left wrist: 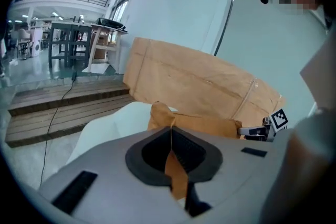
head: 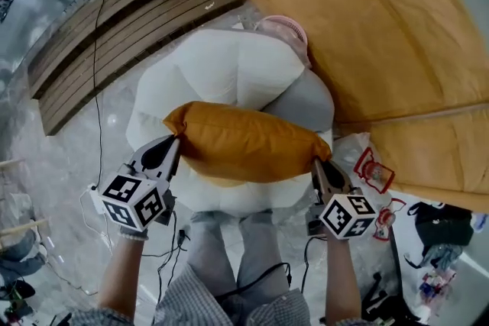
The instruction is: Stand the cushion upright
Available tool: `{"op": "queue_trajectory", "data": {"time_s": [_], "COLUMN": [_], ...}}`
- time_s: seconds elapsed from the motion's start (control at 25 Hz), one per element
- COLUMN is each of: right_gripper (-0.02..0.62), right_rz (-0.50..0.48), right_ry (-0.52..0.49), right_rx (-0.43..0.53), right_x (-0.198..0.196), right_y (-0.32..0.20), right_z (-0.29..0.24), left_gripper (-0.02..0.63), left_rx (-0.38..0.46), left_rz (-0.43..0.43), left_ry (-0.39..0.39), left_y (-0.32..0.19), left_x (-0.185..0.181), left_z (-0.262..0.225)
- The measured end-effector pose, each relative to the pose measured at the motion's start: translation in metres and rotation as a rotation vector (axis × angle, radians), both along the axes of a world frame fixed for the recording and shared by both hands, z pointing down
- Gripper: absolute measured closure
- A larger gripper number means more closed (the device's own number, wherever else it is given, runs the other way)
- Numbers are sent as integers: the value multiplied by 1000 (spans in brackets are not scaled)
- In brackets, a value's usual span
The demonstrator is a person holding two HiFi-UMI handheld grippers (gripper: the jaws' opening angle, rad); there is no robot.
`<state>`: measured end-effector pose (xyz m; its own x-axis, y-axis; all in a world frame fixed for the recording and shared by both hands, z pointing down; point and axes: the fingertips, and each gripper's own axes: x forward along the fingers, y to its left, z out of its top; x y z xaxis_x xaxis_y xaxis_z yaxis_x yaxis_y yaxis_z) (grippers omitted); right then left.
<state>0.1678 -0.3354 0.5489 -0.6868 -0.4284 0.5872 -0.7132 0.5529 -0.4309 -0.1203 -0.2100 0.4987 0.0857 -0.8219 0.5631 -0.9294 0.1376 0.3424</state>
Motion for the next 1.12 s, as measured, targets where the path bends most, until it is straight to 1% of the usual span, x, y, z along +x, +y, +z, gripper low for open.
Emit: {"op": "queue_trajectory", "data": {"time_s": [0.16, 0.32, 0.48, 0.64, 0.76, 0.88, 1.12], "right_gripper": [554, 554, 554, 554, 554, 555, 554], "right_rz": [-43, -65, -108, -121, -116, -121, -139], "right_ry": [26, 48, 100, 143, 142, 151, 229], "right_rx": [44, 57, 66, 90, 102, 125, 197], "right_x": [-13, -27, -43, -60, -72, -83, -104], "right_y": [-7, -12, -12, -12, -18, -26, -52], "right_z": [-15, -17, -3, 16, 23, 27, 37], "left_gripper": [594, 594, 594, 594, 594, 594, 594], "left_rx": [12, 10, -39, -87, -82, -67, -46], "left_rz": [-44, -63, -62, -92, -121, -132, -124], "left_ry": [41, 64, 43, 20, 33, 27, -8], "left_y": [20, 29, 38, 45, 43, 35, 7], "left_x": [-2, -9, -19, -29, -39, -51, -70], "left_z": [-5, -2, 17, 37, 47, 53, 64]}}
